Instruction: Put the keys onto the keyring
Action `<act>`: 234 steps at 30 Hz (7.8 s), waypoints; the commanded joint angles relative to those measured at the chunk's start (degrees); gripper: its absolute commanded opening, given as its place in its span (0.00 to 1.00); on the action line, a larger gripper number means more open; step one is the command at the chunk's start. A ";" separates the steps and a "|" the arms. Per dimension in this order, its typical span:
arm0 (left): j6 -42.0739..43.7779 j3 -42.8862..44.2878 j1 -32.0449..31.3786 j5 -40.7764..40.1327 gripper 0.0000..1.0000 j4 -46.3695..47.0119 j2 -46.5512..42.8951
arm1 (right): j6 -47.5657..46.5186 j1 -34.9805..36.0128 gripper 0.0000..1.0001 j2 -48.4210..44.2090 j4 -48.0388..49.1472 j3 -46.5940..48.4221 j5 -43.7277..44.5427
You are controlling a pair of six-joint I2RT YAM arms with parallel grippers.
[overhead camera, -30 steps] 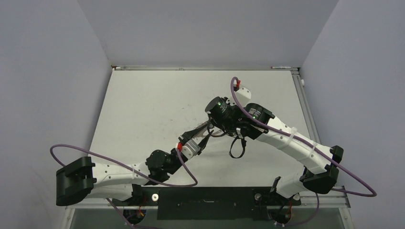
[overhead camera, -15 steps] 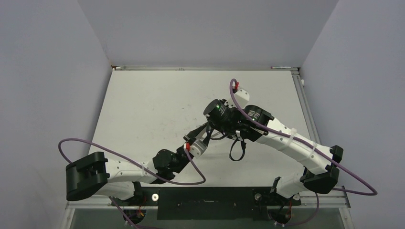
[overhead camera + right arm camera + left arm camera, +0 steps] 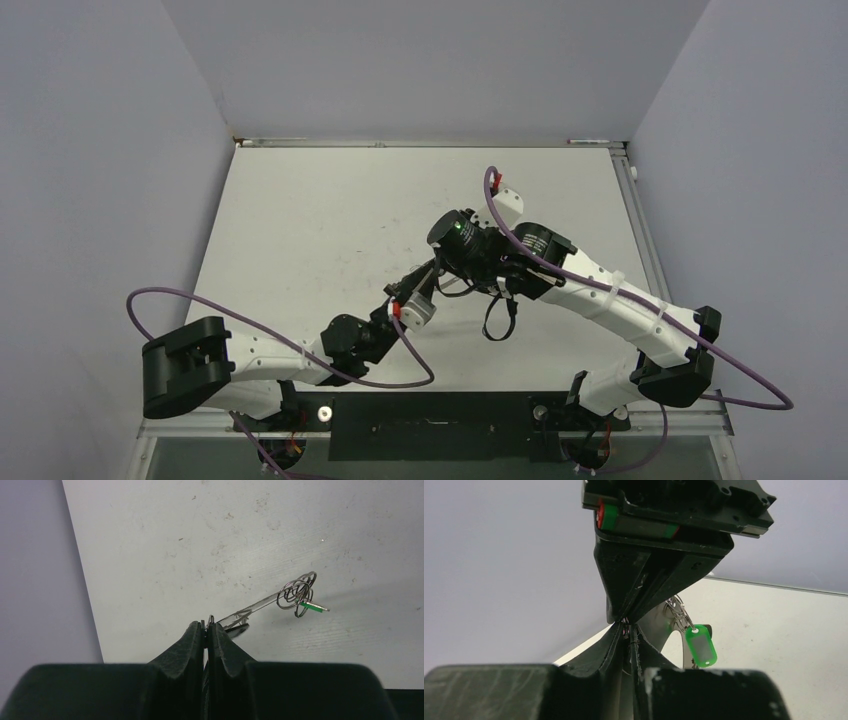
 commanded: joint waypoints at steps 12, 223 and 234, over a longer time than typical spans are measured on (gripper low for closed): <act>4.37 -0.39 -1.50 -2.67 0.00 4.19 0.92 | 0.73 1.29 0.05 -2.23 -0.27 4.74 2.32; -32.00 -1.85 9.81 19.63 0.00 -32.16 -31.64 | -47.04 9.57 0.06 -6.68 25.29 -13.08 -6.77; -18.44 -3.98 9.84 26.81 0.00 -34.60 -31.87 | -49.35 7.79 0.05 -6.97 21.68 -7.65 -11.17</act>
